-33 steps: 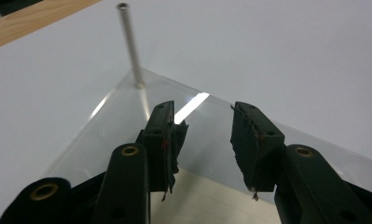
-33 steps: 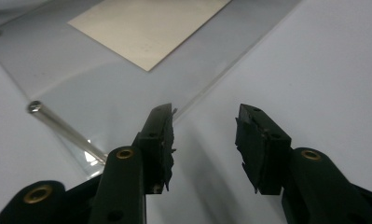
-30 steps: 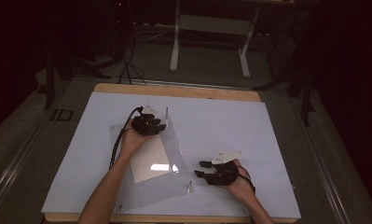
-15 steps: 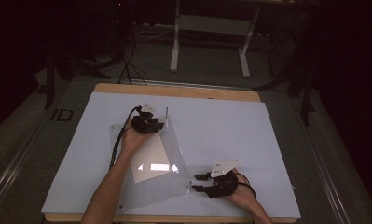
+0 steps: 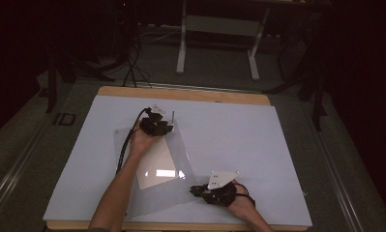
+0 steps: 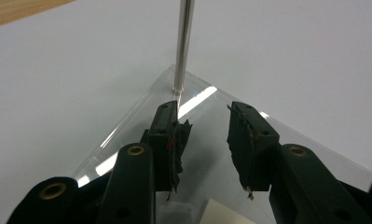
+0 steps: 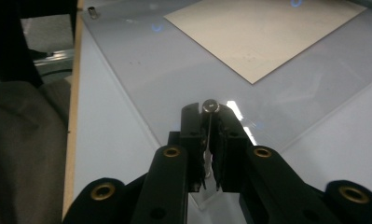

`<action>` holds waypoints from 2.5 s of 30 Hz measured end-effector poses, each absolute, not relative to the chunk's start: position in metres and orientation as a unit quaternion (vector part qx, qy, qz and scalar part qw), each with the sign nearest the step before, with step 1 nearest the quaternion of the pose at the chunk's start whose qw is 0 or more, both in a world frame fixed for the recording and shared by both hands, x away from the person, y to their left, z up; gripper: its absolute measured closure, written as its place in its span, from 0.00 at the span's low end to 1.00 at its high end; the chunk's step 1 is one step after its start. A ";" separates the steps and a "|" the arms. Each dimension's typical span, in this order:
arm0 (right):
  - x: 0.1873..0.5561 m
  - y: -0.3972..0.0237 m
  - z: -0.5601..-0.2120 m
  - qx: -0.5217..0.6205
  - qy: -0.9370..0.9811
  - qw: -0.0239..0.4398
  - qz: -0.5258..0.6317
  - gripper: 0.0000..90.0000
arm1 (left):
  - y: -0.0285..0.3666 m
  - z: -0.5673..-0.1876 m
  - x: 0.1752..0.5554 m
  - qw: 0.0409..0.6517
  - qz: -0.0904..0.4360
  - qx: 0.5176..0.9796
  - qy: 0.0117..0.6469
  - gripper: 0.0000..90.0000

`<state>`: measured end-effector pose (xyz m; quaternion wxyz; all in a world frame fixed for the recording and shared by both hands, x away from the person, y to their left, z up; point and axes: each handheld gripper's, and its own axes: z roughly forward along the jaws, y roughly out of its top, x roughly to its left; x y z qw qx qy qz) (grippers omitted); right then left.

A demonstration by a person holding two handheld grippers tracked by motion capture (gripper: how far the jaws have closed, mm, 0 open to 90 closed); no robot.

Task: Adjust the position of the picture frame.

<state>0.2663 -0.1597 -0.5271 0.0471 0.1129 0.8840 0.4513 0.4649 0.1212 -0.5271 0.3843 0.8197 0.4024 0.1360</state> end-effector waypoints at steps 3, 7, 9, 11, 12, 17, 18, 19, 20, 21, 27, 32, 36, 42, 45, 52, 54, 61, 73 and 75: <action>0.263 -0.159 -0.527 0.111 0.885 0.062 0.448 0.94 | 0.118 -0.527 0.469 0.381 0.140 0.820 0.403 0.70; 0.264 -0.159 -0.528 0.113 0.882 0.059 0.453 0.94 | 0.114 -0.526 0.475 0.383 0.148 0.814 0.410 0.70; 0.264 -0.160 -0.528 0.115 0.882 0.057 0.454 0.94 | 0.111 -0.526 0.479 0.383 0.149 0.812 0.416 0.68; 0.264 -0.160 -0.528 0.115 0.882 0.057 0.453 0.94 | 0.107 -0.526 0.482 0.383 0.155 0.810 0.415 0.68; 0.264 -0.160 -0.528 0.115 0.882 0.057 0.453 0.94 | 0.105 -0.526 0.484 0.388 0.156 0.808 0.415 0.68; 0.264 -0.160 -0.529 0.117 0.881 0.057 0.455 0.94 | 0.095 -0.525 0.496 0.386 0.164 0.801 0.428 0.68; 0.264 -0.160 -0.529 0.117 0.880 0.057 0.456 0.94 | 0.094 -0.525 0.497 0.388 0.164 0.797 0.433 0.69; 0.264 -0.160 -0.529 0.117 0.880 0.057 0.456 0.94 | 0.092 -0.526 0.499 0.388 0.161 0.794 0.438 0.71; 0.264 -0.160 -0.529 0.117 0.880 0.057 0.457 0.94 | 0.090 -0.528 0.499 0.383 0.164 0.796 0.440 0.74; 0.264 -0.160 -0.529 0.117 0.880 0.057 0.457 0.94 | 0.090 -0.528 0.499 0.383 0.164 0.796 0.440 0.76; 0.263 -0.161 -0.531 0.120 0.877 0.059 0.462 0.94 | 0.087 -0.529 0.504 0.357 0.170 0.806 0.441 0.91; 0.263 -0.160 -0.536 0.125 0.879 0.060 0.456 0.92 | 0.087 -0.529 0.504 0.355 0.173 0.811 0.431 0.93; 0.262 -0.155 -0.541 0.126 0.888 0.066 0.437 0.94 | 0.087 -0.528 0.503 0.350 0.175 0.814 0.429 0.93; 0.262 -0.154 -0.540 0.140 0.888 0.062 0.433 0.94 | 0.085 -0.527 0.503 0.342 0.182 0.820 0.422 0.94; 0.262 -0.154 -0.539 0.150 0.888 0.057 0.432 0.94 | 0.085 -0.527 0.503 0.337 0.188 0.824 0.414 0.94; 0.266 -0.158 -0.534 0.182 0.876 0.046 0.444 0.94 | 0.087 -0.521 0.507 0.315 0.187 0.830 0.420 0.94; 0.270 -0.164 -0.530 0.204 0.863 0.028 0.461 0.93 | 0.094 -0.518 0.508 0.314 0.180 0.831 0.423 0.94; 0.289 -0.190 -0.515 0.260 0.839 0.059 0.474 0.91 | 0.130 -0.505 0.506 0.330 0.158 0.820 0.441 0.95; 0.362 -0.236 -0.490 0.346 0.806 0.135 0.461 0.91 | 0.170 -0.494 0.495 0.319 0.101 0.838 0.430 0.95; 0.382 -0.240 -0.489 0.359 0.806 0.139 0.450 0.91 | 0.172 -0.494 0.493 0.314 0.104 0.842 0.427 0.95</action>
